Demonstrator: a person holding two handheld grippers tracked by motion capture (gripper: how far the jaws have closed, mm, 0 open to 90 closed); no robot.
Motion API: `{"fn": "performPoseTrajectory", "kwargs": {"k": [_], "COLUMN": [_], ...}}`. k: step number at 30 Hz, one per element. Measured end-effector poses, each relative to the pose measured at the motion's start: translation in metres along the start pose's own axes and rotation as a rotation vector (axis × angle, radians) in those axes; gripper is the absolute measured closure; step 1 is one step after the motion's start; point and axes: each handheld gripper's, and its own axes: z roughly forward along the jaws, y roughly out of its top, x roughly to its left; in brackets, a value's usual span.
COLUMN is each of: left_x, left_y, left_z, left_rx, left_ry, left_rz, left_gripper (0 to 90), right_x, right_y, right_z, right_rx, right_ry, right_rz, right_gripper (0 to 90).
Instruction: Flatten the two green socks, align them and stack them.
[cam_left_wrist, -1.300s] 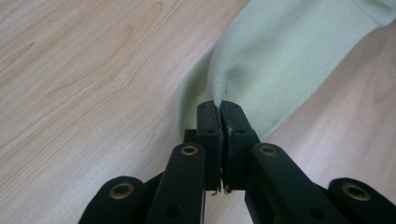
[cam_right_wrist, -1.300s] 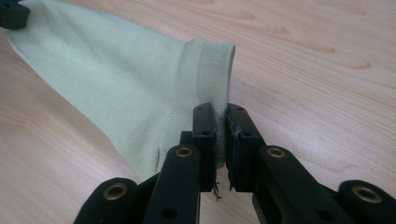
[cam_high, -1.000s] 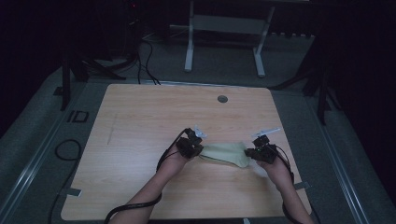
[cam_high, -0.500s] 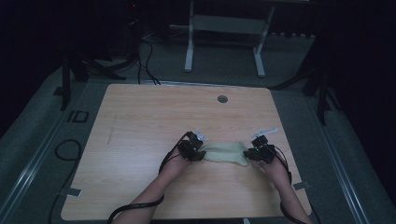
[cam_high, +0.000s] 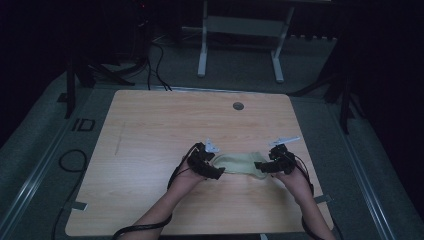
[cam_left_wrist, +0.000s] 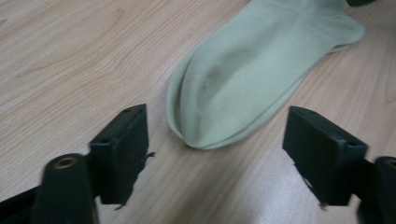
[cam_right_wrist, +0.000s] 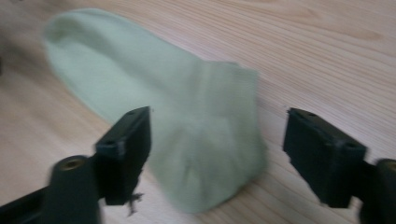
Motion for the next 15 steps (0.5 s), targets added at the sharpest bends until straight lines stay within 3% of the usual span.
{"fn": "performPoseTrajectory", "kwargs": {"k": [2, 4, 6, 9, 15], "left_x": [-0.001, -0.002, -0.003, -0.006, -0.01], "left_y": [-0.001, -0.004, -0.007, -0.013, -0.021], "left_z": [-0.004, -0.007, -0.01, -0.015, -0.022], "left_rx": [-0.008, -0.024, -0.035, -0.05, -0.086], "left_ry": [0.011, -0.008, 0.0, 0.004, 0.022], "left_rz": [-0.014, -0.017, -0.005, -0.02, -0.014], "left_gripper": [17.5, 14.6, 14.3, 13.4, 8.8], "right_x": [0.003, 0.006, 0.01, 0.015, 0.019], "right_y": [0.0, 0.001, 0.0, -0.003, -0.008], "right_z": [-0.001, -0.002, -0.002, -0.004, -0.006], "right_rx": [-0.005, -0.018, -0.023, -0.046, -0.059], "right_ry": [0.016, 0.024, 0.012, 0.007, 0.015], "right_rz": [-0.009, -0.008, -0.025, -0.048, -0.057], "right_gripper": [16.1, 16.5, 14.7, 14.0, 14.0]}}
